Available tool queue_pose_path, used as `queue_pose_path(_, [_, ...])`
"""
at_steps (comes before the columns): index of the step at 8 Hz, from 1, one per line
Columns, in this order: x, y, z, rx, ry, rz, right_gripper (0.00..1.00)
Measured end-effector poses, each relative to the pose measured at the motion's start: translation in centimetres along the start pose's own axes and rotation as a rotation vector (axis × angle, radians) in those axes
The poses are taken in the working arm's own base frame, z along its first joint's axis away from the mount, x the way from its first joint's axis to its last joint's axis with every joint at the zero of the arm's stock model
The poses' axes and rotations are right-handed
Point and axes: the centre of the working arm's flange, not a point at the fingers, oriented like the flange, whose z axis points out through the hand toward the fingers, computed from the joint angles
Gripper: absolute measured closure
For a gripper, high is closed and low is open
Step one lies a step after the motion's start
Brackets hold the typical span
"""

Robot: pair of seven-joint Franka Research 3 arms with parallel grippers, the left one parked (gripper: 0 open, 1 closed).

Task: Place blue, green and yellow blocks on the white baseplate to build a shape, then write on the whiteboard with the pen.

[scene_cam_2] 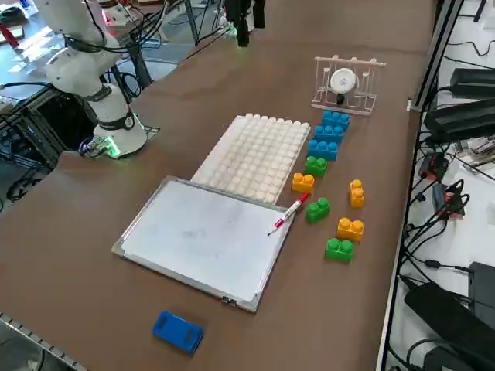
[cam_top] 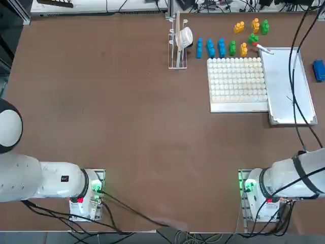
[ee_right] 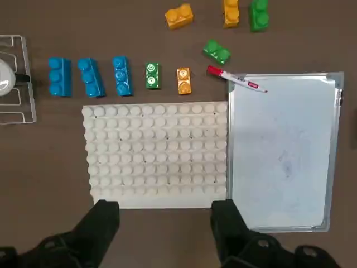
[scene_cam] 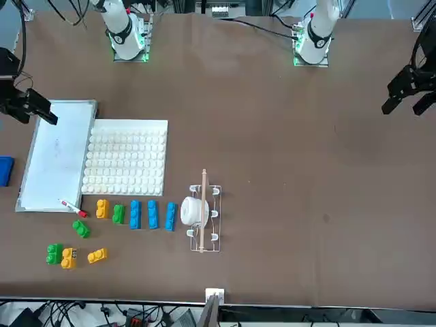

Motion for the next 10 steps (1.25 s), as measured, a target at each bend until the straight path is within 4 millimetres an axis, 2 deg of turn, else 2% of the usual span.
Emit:
queue_pose_path(3, [1.3,-3.0,4.3,-0.004,-0.094,-0.05,0.0])
queue_pose_path(4, [1.9,-4.6,5.6,-0.005,-0.105,-0.075,0.0])
queue_pose_path(6, [3.6,-8.9,8.5,-0.002,-0.077,-0.082,0.0])
queue_pose_path(10, [7.0,-17.6,17.2,0.023,0.0,0.102,0.0])
